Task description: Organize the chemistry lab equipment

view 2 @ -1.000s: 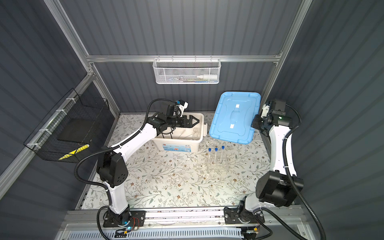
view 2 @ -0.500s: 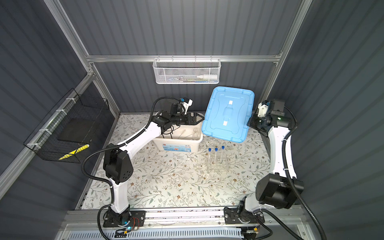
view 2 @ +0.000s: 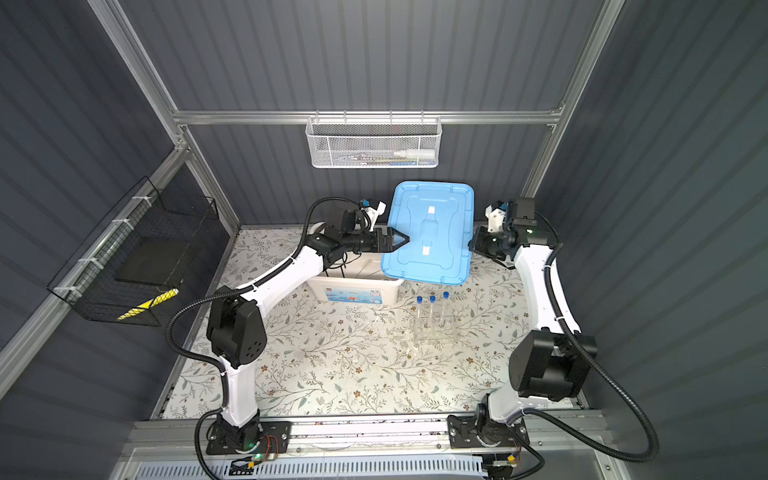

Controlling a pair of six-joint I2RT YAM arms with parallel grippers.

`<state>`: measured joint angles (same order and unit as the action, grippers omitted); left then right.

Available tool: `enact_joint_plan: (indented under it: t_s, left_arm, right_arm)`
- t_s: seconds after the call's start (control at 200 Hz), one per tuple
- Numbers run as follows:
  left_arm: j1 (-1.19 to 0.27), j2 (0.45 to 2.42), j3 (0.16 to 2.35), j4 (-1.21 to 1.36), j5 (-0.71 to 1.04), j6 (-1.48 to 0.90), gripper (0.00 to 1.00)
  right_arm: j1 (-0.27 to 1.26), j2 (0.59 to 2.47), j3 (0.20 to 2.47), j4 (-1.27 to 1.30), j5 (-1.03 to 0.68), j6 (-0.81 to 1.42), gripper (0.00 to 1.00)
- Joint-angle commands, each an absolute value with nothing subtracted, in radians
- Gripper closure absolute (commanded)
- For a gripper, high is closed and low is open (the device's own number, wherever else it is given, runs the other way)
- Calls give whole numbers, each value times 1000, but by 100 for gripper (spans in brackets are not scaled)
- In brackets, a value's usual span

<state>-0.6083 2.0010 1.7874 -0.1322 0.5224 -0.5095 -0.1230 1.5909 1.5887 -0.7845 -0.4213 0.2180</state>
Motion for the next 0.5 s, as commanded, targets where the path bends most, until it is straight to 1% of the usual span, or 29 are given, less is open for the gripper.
enact_joint_plan:
  t_s: [0.0,0.065,0.24,0.335,0.495]
  left_arm:
    - [-611,1938,1753,-64,550,-542,7]
    - [-611,1933,1740,-33,561,-560,13]
    - [-611,1929,1723,20,581,-600,30]
    - [-609,1916,1702,46,580,-615,35]
    - [-604,1899,1680,85,590,-638,46]
  right_arm:
    - [-113,1585,1577,-717,-469,239,98]
    - [-112,1585,1564,-702,-480,241,97]
    - [-108,1591,1535,-674,-498,239,97]
    - [-107,1599,1522,-665,-500,236,96]
    - [-107,1616,1509,-645,-512,235,96]
